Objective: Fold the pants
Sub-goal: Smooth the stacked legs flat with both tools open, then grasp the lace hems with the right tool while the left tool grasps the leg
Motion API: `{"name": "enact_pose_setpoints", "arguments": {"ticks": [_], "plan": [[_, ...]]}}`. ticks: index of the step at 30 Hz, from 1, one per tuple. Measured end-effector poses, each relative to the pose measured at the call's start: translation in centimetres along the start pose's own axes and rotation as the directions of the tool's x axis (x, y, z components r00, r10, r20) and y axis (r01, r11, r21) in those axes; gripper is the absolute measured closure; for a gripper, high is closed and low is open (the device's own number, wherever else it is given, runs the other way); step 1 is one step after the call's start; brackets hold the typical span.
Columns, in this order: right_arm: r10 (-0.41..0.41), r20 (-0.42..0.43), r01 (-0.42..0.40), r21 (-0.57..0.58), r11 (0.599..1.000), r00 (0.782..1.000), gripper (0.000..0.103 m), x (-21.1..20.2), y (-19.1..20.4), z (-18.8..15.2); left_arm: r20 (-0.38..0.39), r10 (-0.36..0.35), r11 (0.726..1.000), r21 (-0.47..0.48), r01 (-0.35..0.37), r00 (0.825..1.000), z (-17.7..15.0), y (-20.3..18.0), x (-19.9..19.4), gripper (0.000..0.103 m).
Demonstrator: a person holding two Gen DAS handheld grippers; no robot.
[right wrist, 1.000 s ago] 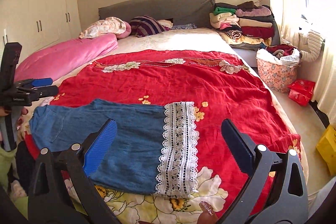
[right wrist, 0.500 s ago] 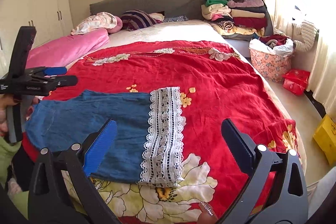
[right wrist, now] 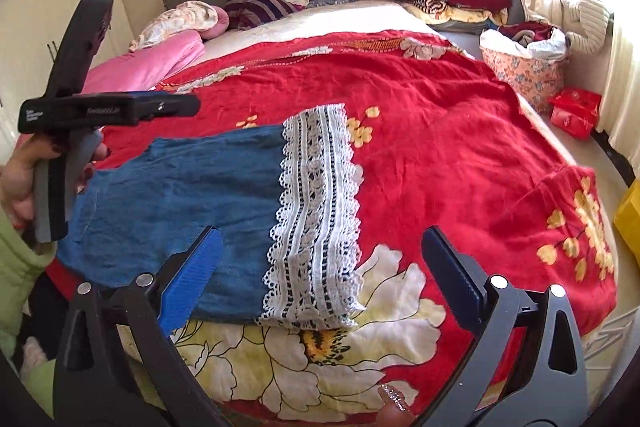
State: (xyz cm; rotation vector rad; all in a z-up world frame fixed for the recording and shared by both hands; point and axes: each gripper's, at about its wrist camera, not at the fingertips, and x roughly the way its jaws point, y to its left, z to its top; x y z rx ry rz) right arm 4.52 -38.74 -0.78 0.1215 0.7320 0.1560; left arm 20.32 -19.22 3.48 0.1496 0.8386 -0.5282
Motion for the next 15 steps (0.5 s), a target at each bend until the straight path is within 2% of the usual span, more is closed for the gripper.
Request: {"name": "enact_pose_setpoints", "arguments": {"ticks": [15], "plan": [[0.04, -0.103, -0.029, 0.104, 0.994, 0.994, 0.009, 3.3, -0.7, -2.2, -0.074, -0.06, 0.996, 0.064, 0.065, 0.995, 0.3, -1.7, 5.7, 0.004]]}}
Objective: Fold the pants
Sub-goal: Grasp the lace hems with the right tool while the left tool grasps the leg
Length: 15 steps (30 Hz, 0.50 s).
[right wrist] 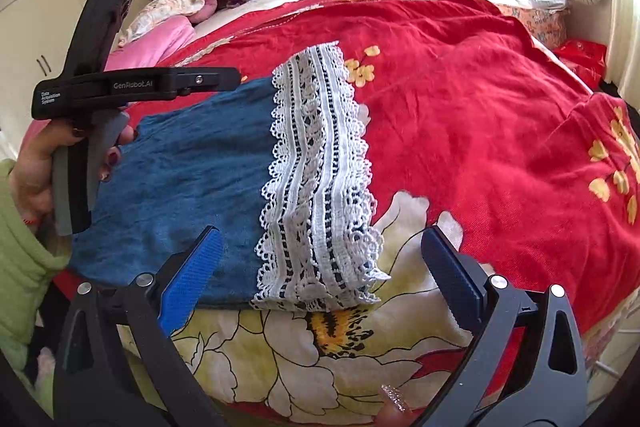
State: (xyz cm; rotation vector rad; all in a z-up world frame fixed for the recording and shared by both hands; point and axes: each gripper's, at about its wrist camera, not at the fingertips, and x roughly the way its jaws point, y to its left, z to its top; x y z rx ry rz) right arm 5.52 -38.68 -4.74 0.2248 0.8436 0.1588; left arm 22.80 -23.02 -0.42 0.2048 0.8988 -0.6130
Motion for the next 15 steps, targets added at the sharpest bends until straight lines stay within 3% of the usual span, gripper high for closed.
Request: {"name": "enact_pose_setpoints", "arguments": {"ticks": [11, 12, 13, 15], "plan": [[0.024, -0.002, -0.024, 0.049, 0.999, 1.0, 0.009, 0.8, -0.1, 0.0, -0.019, -0.08, 0.997, -0.018, 0.079, 0.997, 1.3, 0.4, 2.9, 0.007], [0.032, -0.002, -0.032, 0.05, 0.998, 0.999, 0.009, 1.0, -0.1, 0.1, -0.023, -0.089, 0.996, -0.017, 0.089, 0.996, 1.3, 0.4, 3.1, 0.013], [0.037, -0.004, -0.036, 0.051, 0.998, 0.999, 0.009, 1.1, 0.0, 0.1, -0.03, -0.105, 0.994, -0.017, 0.105, 0.994, 1.2, 0.3, 3.5, 0.026], [0.053, -0.003, -0.052, 0.052, 0.997, 0.999, 0.009, 1.2, 0.1, 0.1, -0.054, -0.109, 0.994, -0.013, 0.109, 0.993, 1.1, 0.2, 4.3, 0.031]]}}
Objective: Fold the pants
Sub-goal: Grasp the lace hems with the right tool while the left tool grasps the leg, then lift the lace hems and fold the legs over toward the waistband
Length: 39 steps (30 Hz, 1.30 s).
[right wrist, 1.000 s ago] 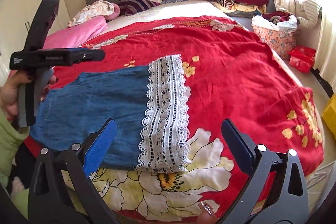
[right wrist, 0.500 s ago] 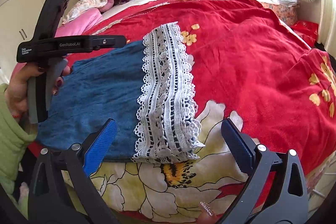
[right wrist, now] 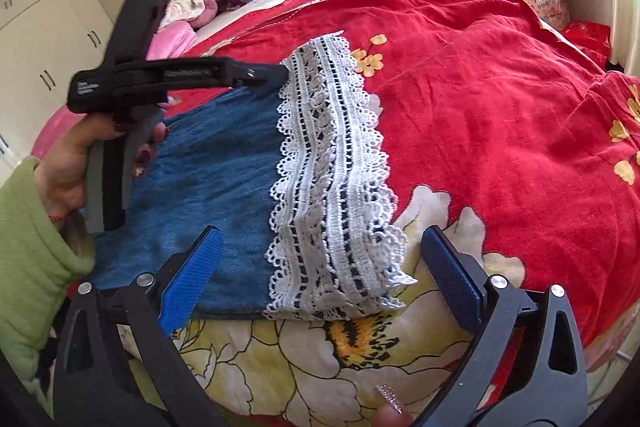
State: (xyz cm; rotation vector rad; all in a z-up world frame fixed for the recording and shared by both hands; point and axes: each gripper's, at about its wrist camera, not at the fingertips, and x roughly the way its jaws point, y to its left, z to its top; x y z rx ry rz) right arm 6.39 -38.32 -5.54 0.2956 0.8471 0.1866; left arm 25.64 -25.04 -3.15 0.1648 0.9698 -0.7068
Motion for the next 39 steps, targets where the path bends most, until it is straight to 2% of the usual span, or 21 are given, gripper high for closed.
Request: {"name": "enact_pose_setpoints", "arguments": {"ticks": [2, 5, 8, 10, 11, 14, 17, 18, 19, 22, 24, 30, 35, 39], "plan": [[0.006, -0.003, -0.006, 0.001, 1.0, 1.0, 0.01, 0.2, 0.2, 0.0, -0.005, -0.021, 1.0, -0.001, 0.021, 1.0, -0.3, 0.1, 0.6, 0.032], [0.029, -0.003, -0.029, 0.005, 1.0, 1.0, 0.017, 0.4, 0.4, -0.2, -0.001, -0.04, 0.999, -0.008, 0.04, 0.999, -0.8, 0.2, 1.1, 0.031], [0.044, -0.003, -0.044, -0.007, 0.999, 0.999, 0.026, 0.6, 0.7, -0.3, 0.008, -0.042, 0.999, -0.016, 0.042, 0.999, -1.1, 0.2, 1.3, 0.031], [0.063, 0.007, -0.063, -0.005, 0.998, 0.998, 0.037, 0.4, 0.5, -0.3, 0.013, -0.035, 0.999, -0.024, 0.035, 0.999, -1.2, 0.2, 1.3, 0.031], [0.067, 0.008, -0.067, -0.005, 0.998, 0.998, 0.04, 0.4, 0.4, -0.3, 0.015, -0.032, 0.999, -0.026, 0.032, 0.999, -1.3, 0.1, 1.3, 0.033], [0.074, 0.007, -0.074, -0.013, 0.997, 0.997, 0.05, 0.4, 0.1, -0.5, 0.026, -0.029, 0.999, -0.022, 0.029, 0.999, -1.4, -0.2, 1.2, 0.044], [0.105, 0.01, -0.105, -0.013, 0.994, 0.994, 0.066, 0.3, 0.0, -0.5, 0.025, -0.025, 1.0, 0.008, 0.025, 0.999, -1.6, -1.0, 1.0, 0.062], [0.124, 0.007, -0.123, -0.014, 0.992, 0.992, 0.074, 0.3, 0.0, -0.4, 0.023, -0.018, 1.0, 0.017, 0.018, 1.0, -1.7, -1.2, 0.9, 0.071], [0.143, 0.003, -0.143, -0.015, 0.99, 0.99, 0.076, 0.4, 0.0, -0.4, 0.026, -0.012, 1.0, 0.021, 0.012, 1.0, -1.7, -1.3, 0.8, 0.078], [0.173, 0.002, -0.173, -0.037, 0.984, 0.985, 0.08, 0.6, 0.6, -0.3, 0.043, -0.011, 1.0, 0.016, 0.011, 0.999, -1.7, -1.1, 0.2, 0.086], [0.187, 0.004, -0.187, -0.05, 0.981, 0.982, 0.08, 0.5, 1.0, 0.2, 0.066, -0.044, 0.999, -0.014, 0.045, 0.997, -1.9, -0.5, -0.6, 0.089], [0.237, 0.028, -0.231, -0.143, 0.962, 0.971, 0.081, -0.7, 4.3, 1.4, 0.177, -0.119, 0.988, -0.081, 0.135, 0.977, -2.7, 1.2, -4.3, 0.091], [0.288, 0.024, -0.275, -0.231, 0.933, 0.957, 0.082, -1.4, 7.8, 2.2, 0.241, -0.118, 0.981, -0.122, 0.151, 0.963, -3.9, 3.4, -7.7, 0.091], [0.328, -0.012, -0.316, -0.305, 0.899, 0.945, 0.082, -0.9, 11.2, 2.4, 0.274, -0.091, 0.976, -0.165, 0.14, 0.957, -5.3, 5.6, -9.5, 0.091]]}}
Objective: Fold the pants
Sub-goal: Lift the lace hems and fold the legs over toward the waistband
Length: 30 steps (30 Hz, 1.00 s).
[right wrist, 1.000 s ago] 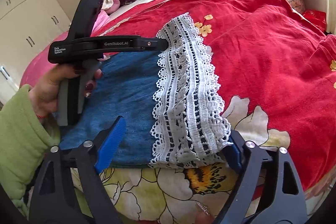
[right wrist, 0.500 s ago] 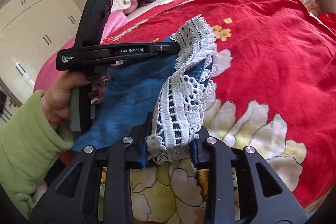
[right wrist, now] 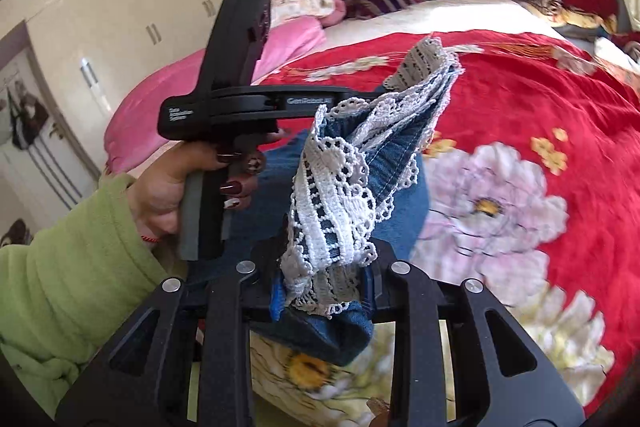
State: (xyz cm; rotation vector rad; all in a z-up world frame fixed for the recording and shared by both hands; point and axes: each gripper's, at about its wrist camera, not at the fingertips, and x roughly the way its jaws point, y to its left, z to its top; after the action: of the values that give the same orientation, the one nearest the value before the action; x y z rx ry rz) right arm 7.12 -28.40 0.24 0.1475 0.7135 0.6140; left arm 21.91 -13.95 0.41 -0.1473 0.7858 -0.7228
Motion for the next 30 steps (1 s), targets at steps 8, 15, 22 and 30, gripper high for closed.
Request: {"name": "enact_pose_setpoints", "arguments": {"ticks": [8, 15, 22, 30], "plan": [[0.054, -0.12, -0.071, -0.137, 0.988, 0.991, 0.083, 6.1, 5.7, 0.0, 0.069, 0.141, 0.954, -0.275, -0.117, 0.988, -3.1, 9.0, -6.9, 0.074], [0.068, -0.228, -0.125, -0.245, 0.961, 0.971, 0.087, 9.7, 10.4, -2.3, 0.143, 0.141, 0.844, -0.535, -0.043, 0.98, -7.7, 15.3, -13.2, 0.054], [0.048, -0.236, -0.126, -0.33, 0.936, 0.971, 0.078, 9.2, 12.6, -2.6, 0.103, 0.126, 0.869, -0.49, -0.06, 0.987, -8.2, 13.7, -11.7, 0.04], [0.026, -0.187, -0.089, -0.334, 0.938, 0.982, 0.06, 5.0, 10.5, -3.0, 0.027, 0.136, 0.893, -0.436, -0.111, 0.99, -7.3, 12.8, -8.2, 0.03]]}}
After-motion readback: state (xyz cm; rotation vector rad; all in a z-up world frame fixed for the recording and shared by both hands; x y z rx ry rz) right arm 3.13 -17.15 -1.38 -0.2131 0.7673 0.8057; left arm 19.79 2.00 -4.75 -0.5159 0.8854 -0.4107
